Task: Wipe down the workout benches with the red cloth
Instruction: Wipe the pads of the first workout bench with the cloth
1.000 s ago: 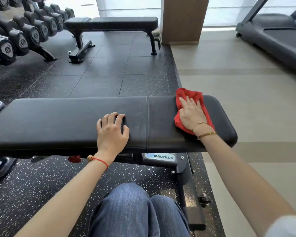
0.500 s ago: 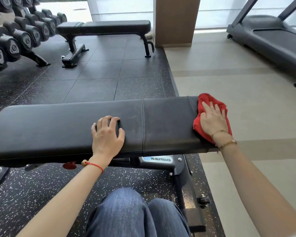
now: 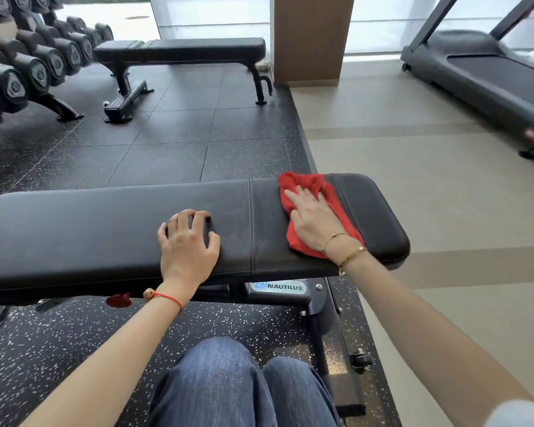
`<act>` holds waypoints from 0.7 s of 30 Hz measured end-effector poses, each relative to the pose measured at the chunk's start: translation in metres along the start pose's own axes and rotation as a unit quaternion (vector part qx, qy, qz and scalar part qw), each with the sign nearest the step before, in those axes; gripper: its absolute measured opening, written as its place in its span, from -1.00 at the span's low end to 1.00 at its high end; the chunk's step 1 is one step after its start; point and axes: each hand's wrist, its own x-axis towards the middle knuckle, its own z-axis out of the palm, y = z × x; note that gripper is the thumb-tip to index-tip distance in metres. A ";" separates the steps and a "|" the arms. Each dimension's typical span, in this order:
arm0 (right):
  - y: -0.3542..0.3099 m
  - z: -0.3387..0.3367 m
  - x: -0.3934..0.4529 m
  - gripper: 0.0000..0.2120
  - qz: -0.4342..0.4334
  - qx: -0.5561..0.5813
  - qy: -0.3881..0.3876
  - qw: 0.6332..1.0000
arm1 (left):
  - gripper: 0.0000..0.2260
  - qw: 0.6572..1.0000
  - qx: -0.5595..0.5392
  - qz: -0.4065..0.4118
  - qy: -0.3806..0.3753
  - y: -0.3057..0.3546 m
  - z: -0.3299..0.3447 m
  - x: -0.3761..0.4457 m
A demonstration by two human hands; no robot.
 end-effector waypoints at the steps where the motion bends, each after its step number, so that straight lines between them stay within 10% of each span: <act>1: -0.015 0.004 -0.007 -0.50 -0.033 -0.003 0.006 0.999 | -0.62 1.000 0.003 0.001 -0.004 0.000 0.000 0.000; 21: -0.082 0.017 0.028 -0.48 -0.125 0.053 -0.032 0.990 | -0.59 1.000 0.016 -0.008 -0.008 0.001 -0.004 0.000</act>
